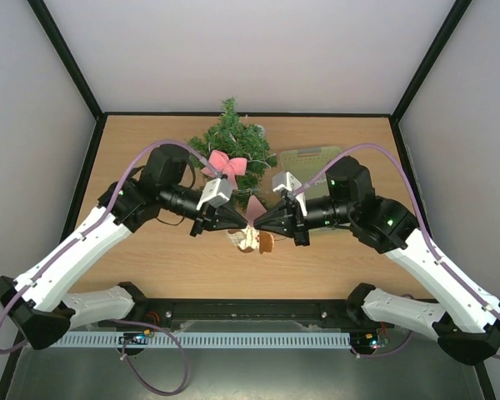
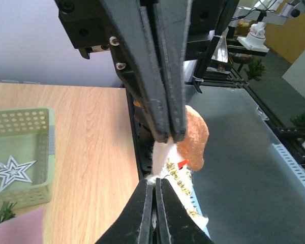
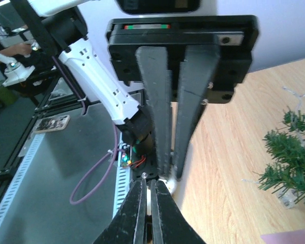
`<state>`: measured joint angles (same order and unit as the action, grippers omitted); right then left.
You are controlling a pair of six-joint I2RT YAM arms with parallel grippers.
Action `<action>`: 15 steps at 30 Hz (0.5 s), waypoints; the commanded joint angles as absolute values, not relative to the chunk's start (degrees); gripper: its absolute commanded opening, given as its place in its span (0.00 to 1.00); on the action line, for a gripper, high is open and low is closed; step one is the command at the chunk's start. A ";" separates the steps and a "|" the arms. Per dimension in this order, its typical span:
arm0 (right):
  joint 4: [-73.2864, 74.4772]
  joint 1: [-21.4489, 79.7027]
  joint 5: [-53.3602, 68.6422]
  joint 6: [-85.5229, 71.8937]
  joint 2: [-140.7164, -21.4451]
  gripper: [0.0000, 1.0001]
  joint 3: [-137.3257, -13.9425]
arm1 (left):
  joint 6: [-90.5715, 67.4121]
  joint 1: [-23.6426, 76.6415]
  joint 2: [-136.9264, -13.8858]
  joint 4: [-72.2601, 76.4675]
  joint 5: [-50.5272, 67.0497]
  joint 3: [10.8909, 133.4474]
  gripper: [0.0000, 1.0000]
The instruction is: Decorate the small christmas tree
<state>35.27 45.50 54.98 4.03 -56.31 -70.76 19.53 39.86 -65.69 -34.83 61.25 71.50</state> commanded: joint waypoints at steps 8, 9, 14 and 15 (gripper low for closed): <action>13.25 45.93 46.10 -10.90 -48.24 0.04 -60.52 | 18.33 37.73 -56.36 -28.85 56.23 66.52 0.02; 12.82 45.90 44.41 -11.45 -47.79 0.05 -60.09 | 17.98 37.44 -55.98 -28.38 55.98 66.12 0.03; 9.44 45.88 35.82 -18.11 -46.90 0.48 -57.90 | 14.93 36.34 -53.95 -25.79 50.91 64.38 0.02; 8.12 45.93 33.94 -19.78 -46.27 0.56 -56.80 | 14.35 35.92 -53.18 -25.43 48.75 64.08 0.03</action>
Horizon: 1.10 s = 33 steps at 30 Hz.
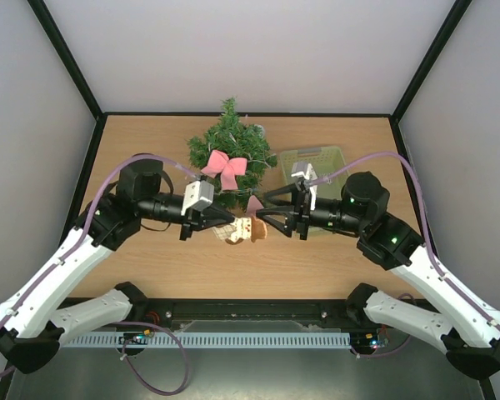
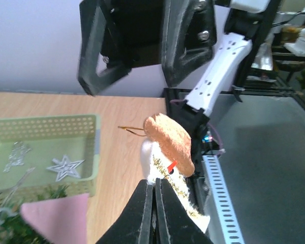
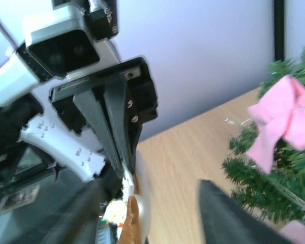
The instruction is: Decorate the small christmas tree
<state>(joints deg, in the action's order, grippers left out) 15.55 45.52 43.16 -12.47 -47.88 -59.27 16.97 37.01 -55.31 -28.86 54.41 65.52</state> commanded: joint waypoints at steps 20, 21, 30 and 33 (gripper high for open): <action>-1.02 45.94 12.66 -33.46 -37.13 0.86 -45.08 | -4.29 2.68 -45.03 -7.69 56.74 58.04 0.02; -0.49 45.93 12.96 -33.29 -37.35 0.86 -45.54 | -3.81 1.57 -45.31 -8.31 56.59 58.04 0.02; -0.43 45.91 14.13 -31.87 -40.12 0.87 -47.25 | -12.70 -4.12 -48.85 1.39 66.72 56.73 0.03; -2.49 45.92 12.90 -35.80 -41.33 0.85 -44.37 | -13.20 -5.45 -51.01 -0.34 63.83 58.37 0.02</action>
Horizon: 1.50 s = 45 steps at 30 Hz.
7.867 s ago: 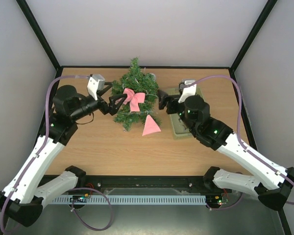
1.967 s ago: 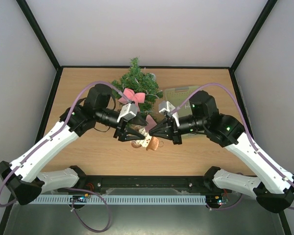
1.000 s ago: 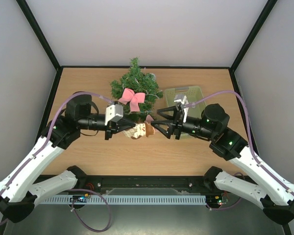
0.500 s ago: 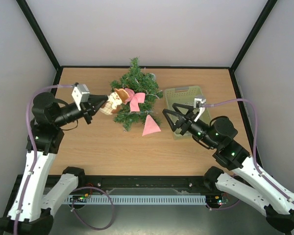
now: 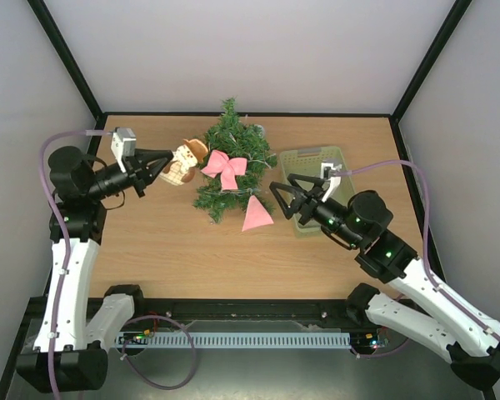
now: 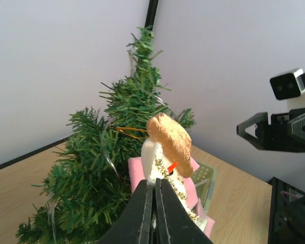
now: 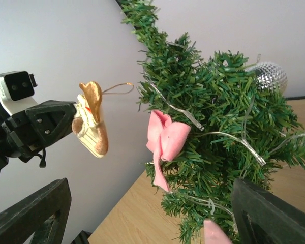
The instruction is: Decorate the small christmas tree
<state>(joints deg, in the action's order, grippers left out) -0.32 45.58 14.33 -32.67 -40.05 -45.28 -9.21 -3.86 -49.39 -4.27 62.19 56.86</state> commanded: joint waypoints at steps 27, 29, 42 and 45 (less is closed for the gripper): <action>-20.84 36.65 6.46 -63.31 -58.70 0.35 -38.36 | -25.67 -4.07 -48.64 -2.96 31.62 51.28 0.03; -22.11 36.65 6.30 -64.75 -59.63 0.35 -38.03 | -25.31 -3.50 -48.34 -4.45 29.98 51.37 0.02; -28.87 36.56 3.20 -69.29 -64.60 0.40 -36.59 | -26.53 -2.46 -48.07 -3.53 33.40 51.33 0.02; -30.30 36.56 3.14 -70.20 -65.66 0.41 -36.81 | -26.91 -2.30 -47.84 -3.41 33.84 51.26 0.02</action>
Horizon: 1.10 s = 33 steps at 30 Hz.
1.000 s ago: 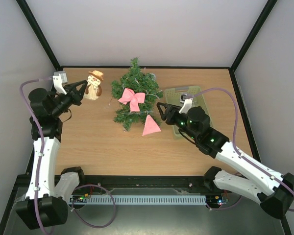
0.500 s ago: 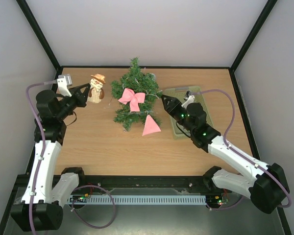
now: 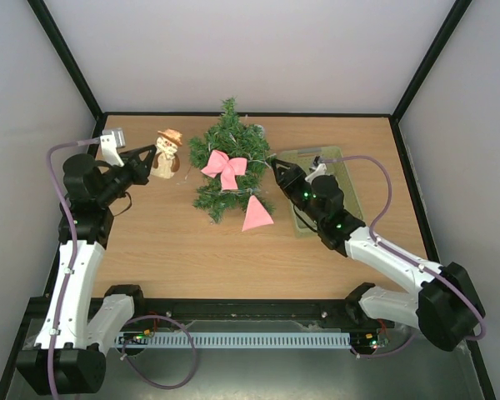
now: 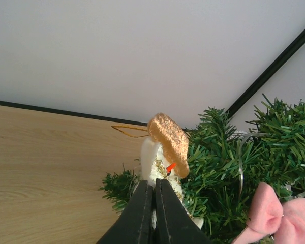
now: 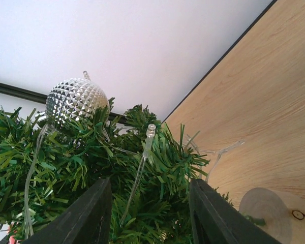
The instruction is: Decorate the small christmas tree
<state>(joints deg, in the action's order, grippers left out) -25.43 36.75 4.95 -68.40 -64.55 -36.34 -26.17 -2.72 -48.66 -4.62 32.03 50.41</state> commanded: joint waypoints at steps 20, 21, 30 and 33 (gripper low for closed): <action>-35.46 36.48 1.00 -69.07 -70.70 0.17 -37.24 | -25.81 -0.73 -48.72 -5.89 32.84 53.21 0.02; -35.59 36.48 0.99 -68.67 -70.75 0.16 -37.26 | -25.65 -0.64 -48.74 -6.22 32.48 53.38 0.02; -37.82 36.04 1.41 -65.38 -71.88 0.02 -37.17 | -23.97 0.12 -48.45 -10.84 29.58 55.92 0.03; -38.48 35.99 1.56 -64.85 -72.22 0.02 -37.18 | -23.32 0.39 -48.39 -12.27 28.77 56.86 0.02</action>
